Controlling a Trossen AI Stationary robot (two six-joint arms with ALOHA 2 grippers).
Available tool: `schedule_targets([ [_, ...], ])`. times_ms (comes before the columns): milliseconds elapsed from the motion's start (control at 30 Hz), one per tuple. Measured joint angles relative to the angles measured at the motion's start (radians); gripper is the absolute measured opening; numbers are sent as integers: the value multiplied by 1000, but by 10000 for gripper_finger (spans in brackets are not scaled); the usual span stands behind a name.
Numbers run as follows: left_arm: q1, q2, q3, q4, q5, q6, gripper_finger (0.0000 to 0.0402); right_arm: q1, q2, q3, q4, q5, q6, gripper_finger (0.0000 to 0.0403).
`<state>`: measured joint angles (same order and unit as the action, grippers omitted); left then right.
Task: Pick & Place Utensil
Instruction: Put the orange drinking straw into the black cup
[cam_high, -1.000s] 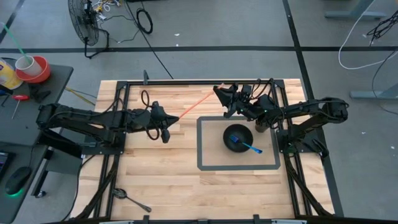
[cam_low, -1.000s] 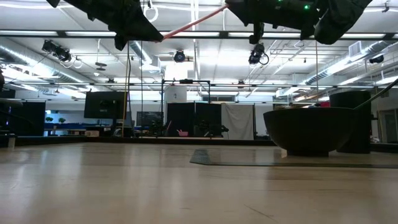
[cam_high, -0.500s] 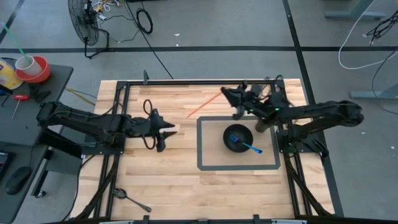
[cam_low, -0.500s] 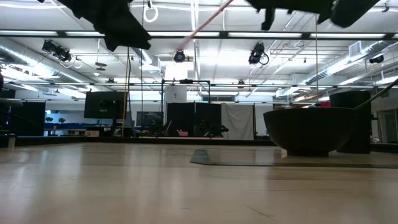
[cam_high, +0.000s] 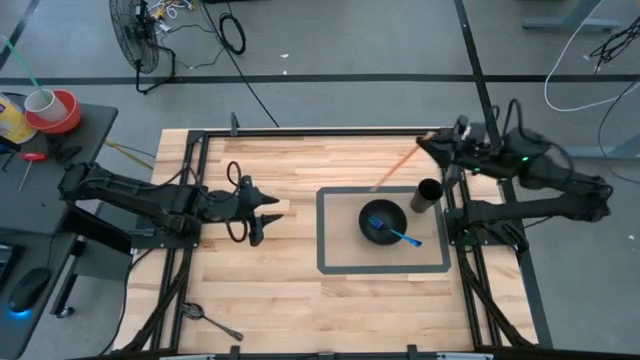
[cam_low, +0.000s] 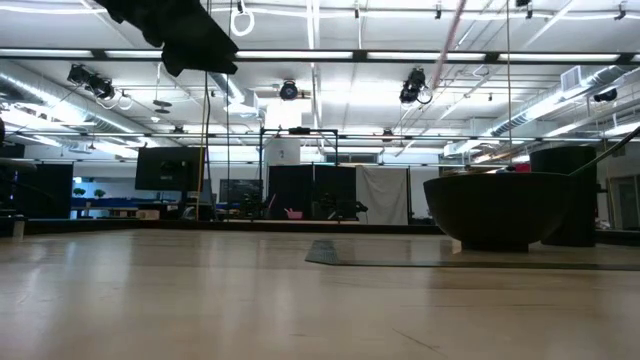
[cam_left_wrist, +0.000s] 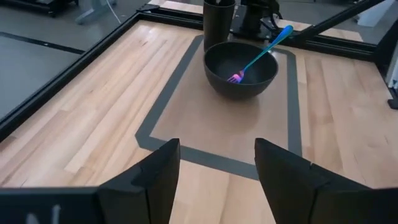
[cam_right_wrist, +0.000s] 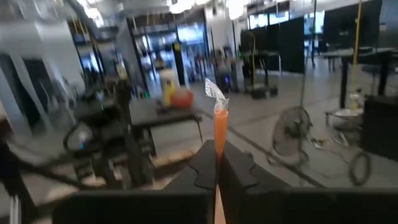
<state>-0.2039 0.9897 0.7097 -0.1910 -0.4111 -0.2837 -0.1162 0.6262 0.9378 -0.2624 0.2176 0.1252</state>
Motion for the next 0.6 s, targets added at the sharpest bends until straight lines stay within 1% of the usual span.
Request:
schedule_targets([
  [167,0,0,0,1,-16,-1,213,0,-9,148,-313,8,-33,9],
  [233,0,0,0,2,-18,-1,213,0,-21,196,-410,34,-33,9],
  [300,0,0,0,2,-18,-1,212,0,-38,233,-466,64,-32,9],
  [400,0,0,0,2,-19,-1,209,0,-71,265,-519,75,-33,9],
  [500,0,0,0,2,-21,-1,209,0,-110,265,-596,80,-44,9],
  [600,0,0,0,2,-22,-1,209,0,-155,239,-661,132,-44,9],
])
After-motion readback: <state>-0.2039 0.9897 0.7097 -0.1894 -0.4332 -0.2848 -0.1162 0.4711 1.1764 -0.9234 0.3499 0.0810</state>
